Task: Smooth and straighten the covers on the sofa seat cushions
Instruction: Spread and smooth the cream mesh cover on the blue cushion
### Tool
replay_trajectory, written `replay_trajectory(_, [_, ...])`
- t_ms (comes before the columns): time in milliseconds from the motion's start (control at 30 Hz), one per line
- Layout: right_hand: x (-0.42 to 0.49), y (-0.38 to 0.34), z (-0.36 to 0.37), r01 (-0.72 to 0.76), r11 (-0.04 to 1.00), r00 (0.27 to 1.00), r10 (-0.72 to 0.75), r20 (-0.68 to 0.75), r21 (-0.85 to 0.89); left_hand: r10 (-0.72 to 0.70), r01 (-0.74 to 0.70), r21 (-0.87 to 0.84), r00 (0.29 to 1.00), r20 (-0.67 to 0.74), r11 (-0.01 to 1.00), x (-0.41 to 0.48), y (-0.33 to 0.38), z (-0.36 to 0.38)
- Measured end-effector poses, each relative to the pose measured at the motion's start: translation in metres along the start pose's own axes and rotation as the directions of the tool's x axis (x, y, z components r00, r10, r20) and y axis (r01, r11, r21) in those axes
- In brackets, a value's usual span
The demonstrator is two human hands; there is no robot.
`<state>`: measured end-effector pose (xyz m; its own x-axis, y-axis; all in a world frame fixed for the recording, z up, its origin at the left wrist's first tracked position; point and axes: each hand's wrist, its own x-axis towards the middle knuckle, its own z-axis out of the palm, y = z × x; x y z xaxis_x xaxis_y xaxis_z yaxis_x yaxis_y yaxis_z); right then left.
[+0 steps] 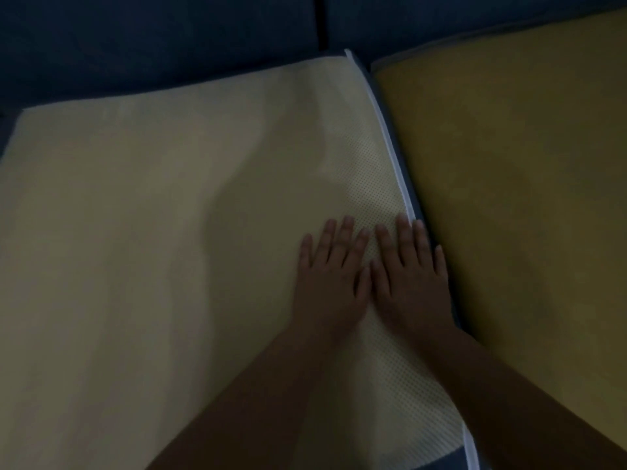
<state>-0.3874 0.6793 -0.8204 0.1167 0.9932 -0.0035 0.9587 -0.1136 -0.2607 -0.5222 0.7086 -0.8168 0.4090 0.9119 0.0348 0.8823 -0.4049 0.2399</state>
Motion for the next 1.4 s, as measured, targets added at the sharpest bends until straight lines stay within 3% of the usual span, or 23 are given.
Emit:
replay_trajectory(100, [-0.019,0.01,-0.012,0.122,0.992,0.99,-0.121,0.073,-0.012,0.032,-0.032,0.017,0.999,-0.012,0.999,-0.01,-0.002,-0.006])
replay_trajectory(167, [-0.043,0.02,-0.026,0.231,0.972,0.971,-0.229,0.065,-0.034,0.038,-0.036,0.037,0.999,-0.038,0.999,-0.029,0.003,-0.013])
replay_trajectory(300, [-0.086,0.028,-0.061,0.275,0.961,0.961,-0.275,-0.012,0.002,0.075,-0.071,0.036,0.992,-0.104,0.997,-0.078,0.025,-0.034])
replay_trajectory(467, [-0.11,0.007,-0.07,0.211,0.975,0.967,-0.198,-0.161,0.069,0.02,-0.021,-0.005,0.988,-0.154,1.0,-0.105,0.053,-0.051])
replay_trajectory(633, [-0.124,-0.014,-0.051,0.09,0.994,0.981,-0.079,-0.175,0.055,0.037,-0.031,0.036,0.987,-0.159,0.999,-0.126,0.051,-0.037])
replay_trajectory(800, [-0.152,-0.012,-0.018,-0.033,0.996,0.992,0.042,0.123,-0.08,0.063,-0.07,0.072,0.993,0.097,0.995,-0.149,0.035,-0.001])
replay_trajectory(967, [-0.147,-0.026,-0.031,-0.124,0.98,0.953,0.16,0.256,-0.153,0.108,-0.11,0.002,0.983,0.147,0.994,-0.149,0.025,-0.021])
replay_trajectory(1033, [-0.15,-0.043,-0.041,-0.097,0.99,0.972,0.117,0.204,-0.104,0.113,-0.112,-0.022,0.99,0.085,0.993,-0.159,0.01,-0.039])
replay_trajectory(1133, [-0.157,-0.083,-0.044,-0.004,1.0,1.0,0.004,-0.003,-0.001,0.141,-0.139,0.042,0.989,-0.045,0.989,-0.183,-0.021,-0.068])
replay_trajectory(1233, [-0.161,-0.126,-0.035,0.048,0.998,0.992,-0.044,-0.115,0.039,0.145,-0.138,0.098,0.987,-0.065,0.986,-0.206,-0.059,-0.079])
replay_trajectory(1300, [-0.167,-0.146,-0.013,0.071,0.997,0.994,-0.071,-0.089,0.001,0.116,-0.117,0.133,0.993,0.017,0.984,-0.22,-0.088,-0.069])
replay_trajectory(1400, [-0.18,-0.151,0.025,0.09,0.992,0.994,-0.085,0.063,-0.087,0.08,-0.098,0.132,0.988,0.136,0.986,-0.231,-0.111,-0.049])
